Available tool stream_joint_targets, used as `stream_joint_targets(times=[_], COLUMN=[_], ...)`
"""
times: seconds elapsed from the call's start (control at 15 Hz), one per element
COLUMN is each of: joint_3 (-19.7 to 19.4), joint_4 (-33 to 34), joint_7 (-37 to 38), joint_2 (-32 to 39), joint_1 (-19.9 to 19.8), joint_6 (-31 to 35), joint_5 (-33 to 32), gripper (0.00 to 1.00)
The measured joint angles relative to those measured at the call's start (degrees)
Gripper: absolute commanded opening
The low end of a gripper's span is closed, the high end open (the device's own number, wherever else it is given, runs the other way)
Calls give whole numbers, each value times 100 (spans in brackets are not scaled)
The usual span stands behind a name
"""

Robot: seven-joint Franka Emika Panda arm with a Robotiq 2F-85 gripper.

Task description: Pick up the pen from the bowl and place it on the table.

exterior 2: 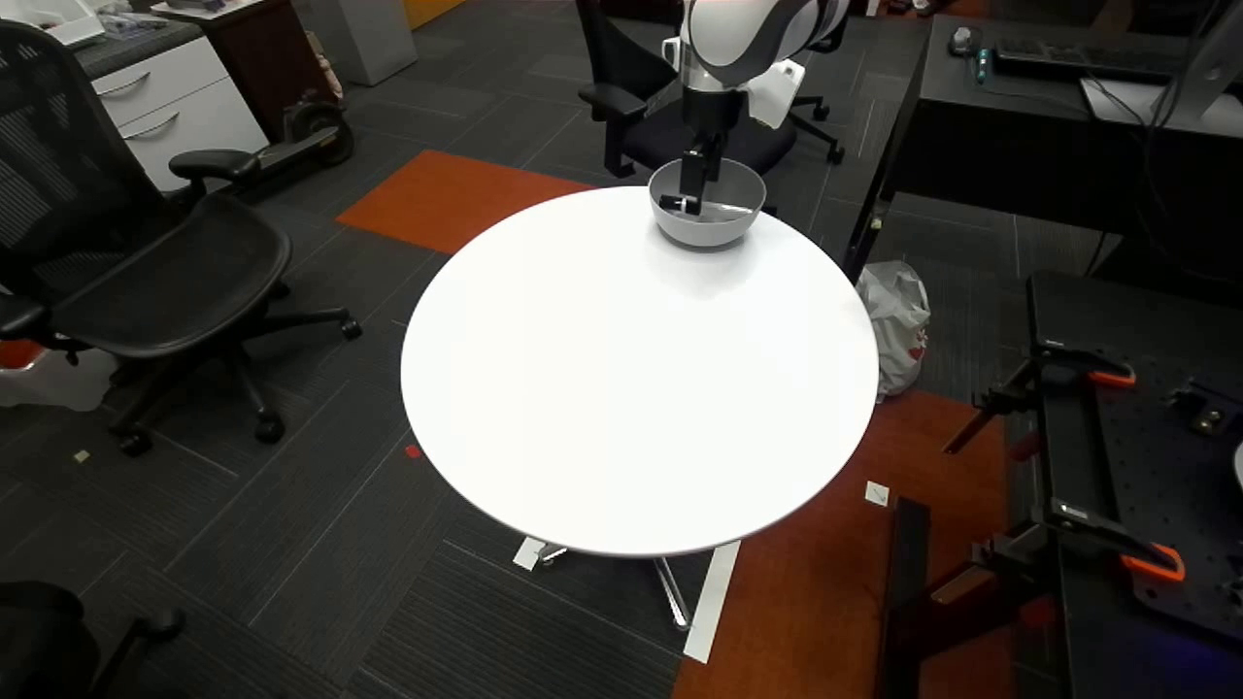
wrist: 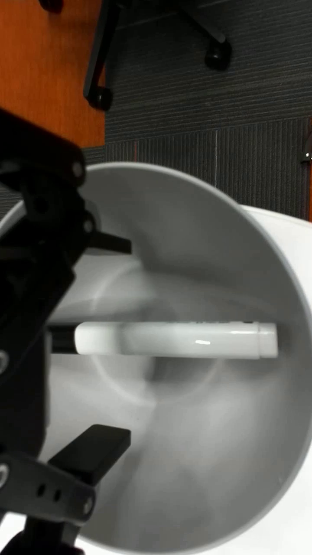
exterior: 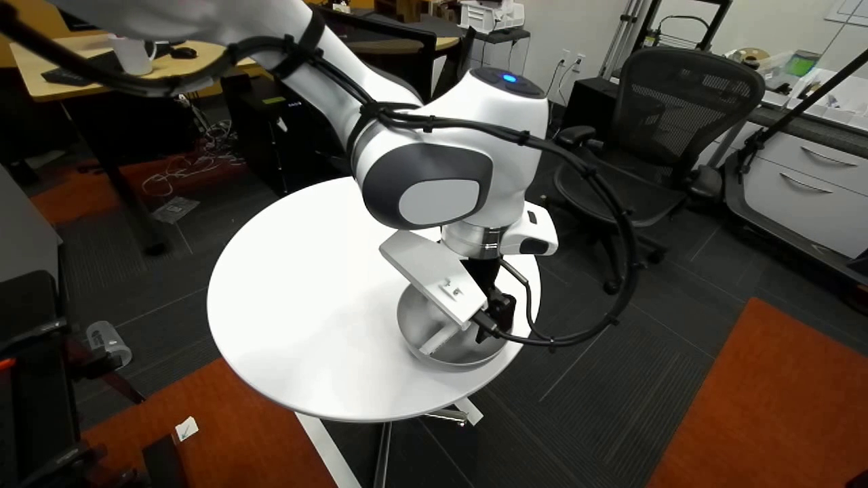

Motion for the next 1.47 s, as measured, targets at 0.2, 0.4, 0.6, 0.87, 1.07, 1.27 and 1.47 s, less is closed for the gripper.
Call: stream_joint_targets(times=[0.2,0.4,0.6,0.87,1.07,1.27,1.47], joint_3=[0,0,0,0,-2,-2,-4], joint_4=[106,174,233,273,283,286,199], joint_7=[0,0,1,1,23,46,130], joint_2=[117,195,247,282,284,236,12], joint_1=[-1,-1,-5,-18,-23,-16,39], joint_6=[-39,-59,-66,-71,-73,-68,-62], joint_5=[0,0,0,0,0,0,-7], gripper=[72,49,27,0,5,5,5])
